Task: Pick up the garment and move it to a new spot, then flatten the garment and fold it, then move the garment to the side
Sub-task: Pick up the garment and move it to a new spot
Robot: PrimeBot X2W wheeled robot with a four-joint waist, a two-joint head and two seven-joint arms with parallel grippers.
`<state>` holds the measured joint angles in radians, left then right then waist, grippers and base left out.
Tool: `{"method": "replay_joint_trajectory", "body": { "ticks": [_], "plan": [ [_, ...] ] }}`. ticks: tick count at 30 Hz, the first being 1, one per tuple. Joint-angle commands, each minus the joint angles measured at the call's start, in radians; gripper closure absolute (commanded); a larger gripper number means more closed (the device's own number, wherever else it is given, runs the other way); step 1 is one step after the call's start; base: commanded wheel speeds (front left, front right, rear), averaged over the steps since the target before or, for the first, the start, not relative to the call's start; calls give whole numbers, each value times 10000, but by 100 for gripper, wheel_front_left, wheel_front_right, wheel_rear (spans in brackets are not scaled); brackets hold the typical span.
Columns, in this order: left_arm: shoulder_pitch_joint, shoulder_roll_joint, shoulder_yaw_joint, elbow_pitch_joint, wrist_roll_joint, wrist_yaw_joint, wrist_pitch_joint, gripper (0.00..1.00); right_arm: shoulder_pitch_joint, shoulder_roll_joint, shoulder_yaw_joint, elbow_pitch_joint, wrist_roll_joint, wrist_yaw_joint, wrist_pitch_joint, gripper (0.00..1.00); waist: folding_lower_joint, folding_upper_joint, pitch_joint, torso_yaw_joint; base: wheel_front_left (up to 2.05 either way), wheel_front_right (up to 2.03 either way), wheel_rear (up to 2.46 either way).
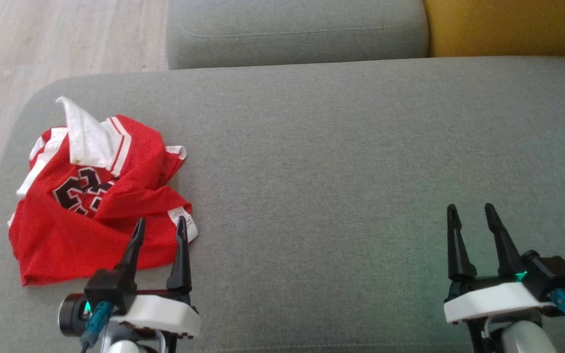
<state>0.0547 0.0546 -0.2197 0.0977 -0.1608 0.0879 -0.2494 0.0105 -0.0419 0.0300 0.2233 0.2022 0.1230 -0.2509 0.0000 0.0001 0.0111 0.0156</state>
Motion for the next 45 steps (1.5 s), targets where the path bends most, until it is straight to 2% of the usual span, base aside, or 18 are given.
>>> {"method": "replay_joint_trajectory", "body": {
  "ticks": [1, 10, 20, 28, 36, 45],
  "plan": [
    [-526, -42, 291, -350, -80, 28, -124, 0, -467, -83, 316, -273, -79, 77, -109, 0, 0, -1, -12, 99, 0, 0, 0],
    [-459, -42, 591, -379, -53, 184, -124, 0, -341, -83, 768, -319, -135, 77, -109, 0, 0, -1, -164, 1015, 0, 0, 0],
    [-226, -43, 1082, -477, 66, 162, -124, 0, -47, -83, 1134, -362, -79, 77, -109, 0, 0, -1, -391, 2490, 0, 0, 0],
    [-9, -43, 1420, -544, 183, 91, -124, 0, 124, -83, 1343, -369, 67, 77, -109, 0, 0, -1, -555, 3351, 0, 0, 0],
    [79, -43, 1720, -631, 271, -1, -124, 0, 182, -83, 1441, -348, 164, 77, -109, 0, 0, -1, -544, 3583, 0, 0, 0],
    [-482, 21, 2321, -686, 286, -281, -124, 0, -93, -83, 1183, -472, -41, 77, -109, 0, 0, -1, 155, 3342, 0, 0, 0]
  ]
}}
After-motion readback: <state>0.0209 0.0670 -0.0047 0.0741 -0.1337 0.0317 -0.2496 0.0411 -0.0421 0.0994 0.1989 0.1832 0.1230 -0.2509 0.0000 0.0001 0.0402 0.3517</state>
